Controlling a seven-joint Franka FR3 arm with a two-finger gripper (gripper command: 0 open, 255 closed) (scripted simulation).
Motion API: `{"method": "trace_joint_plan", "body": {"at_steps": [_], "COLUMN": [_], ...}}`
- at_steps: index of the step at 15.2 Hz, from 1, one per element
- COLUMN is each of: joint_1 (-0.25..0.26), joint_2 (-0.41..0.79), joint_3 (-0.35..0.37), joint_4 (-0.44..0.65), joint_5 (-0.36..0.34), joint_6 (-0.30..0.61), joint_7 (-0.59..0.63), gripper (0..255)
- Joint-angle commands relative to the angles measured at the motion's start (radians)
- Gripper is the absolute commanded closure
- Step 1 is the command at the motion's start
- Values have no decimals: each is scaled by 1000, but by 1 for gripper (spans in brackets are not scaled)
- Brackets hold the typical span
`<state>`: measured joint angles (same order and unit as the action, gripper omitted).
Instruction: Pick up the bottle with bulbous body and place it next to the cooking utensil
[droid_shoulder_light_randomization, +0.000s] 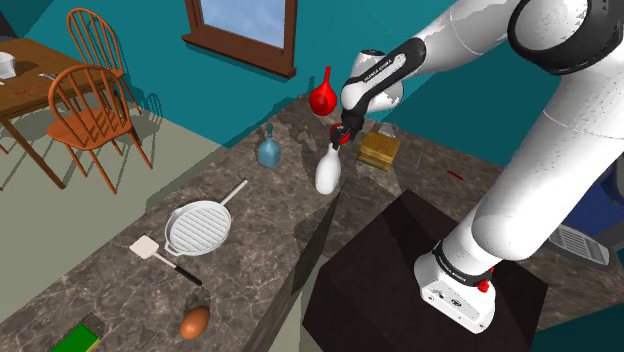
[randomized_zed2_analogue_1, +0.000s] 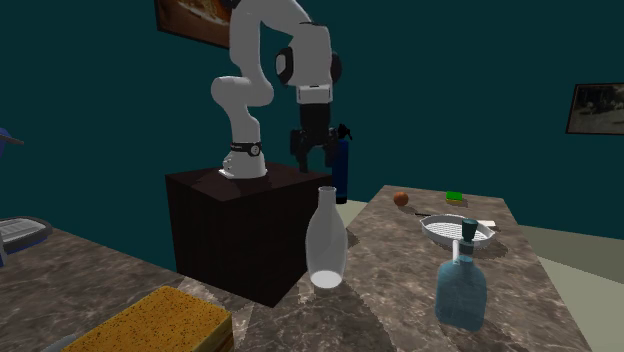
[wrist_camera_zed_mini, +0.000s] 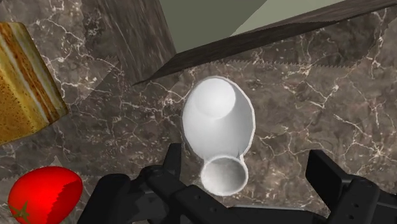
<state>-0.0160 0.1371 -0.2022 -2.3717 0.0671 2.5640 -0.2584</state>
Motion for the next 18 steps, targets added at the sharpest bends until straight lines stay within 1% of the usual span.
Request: {"method": "trace_joint_plan", "body": {"at_steps": [1, 2, 10, 18], "joint_1": [-10, -18, -38, -38], "joint_2": [88, 129, 234, 234], "joint_3": [9, 16, 45, 45], "joint_4": [47, 72, 92, 92], "joint_5": [44, 64, 107, 106], "joint_6": [45, 63, 147, 147], "joint_7": [-31, -45, -76, -75], "gripper": [0, 0, 0, 0]}}
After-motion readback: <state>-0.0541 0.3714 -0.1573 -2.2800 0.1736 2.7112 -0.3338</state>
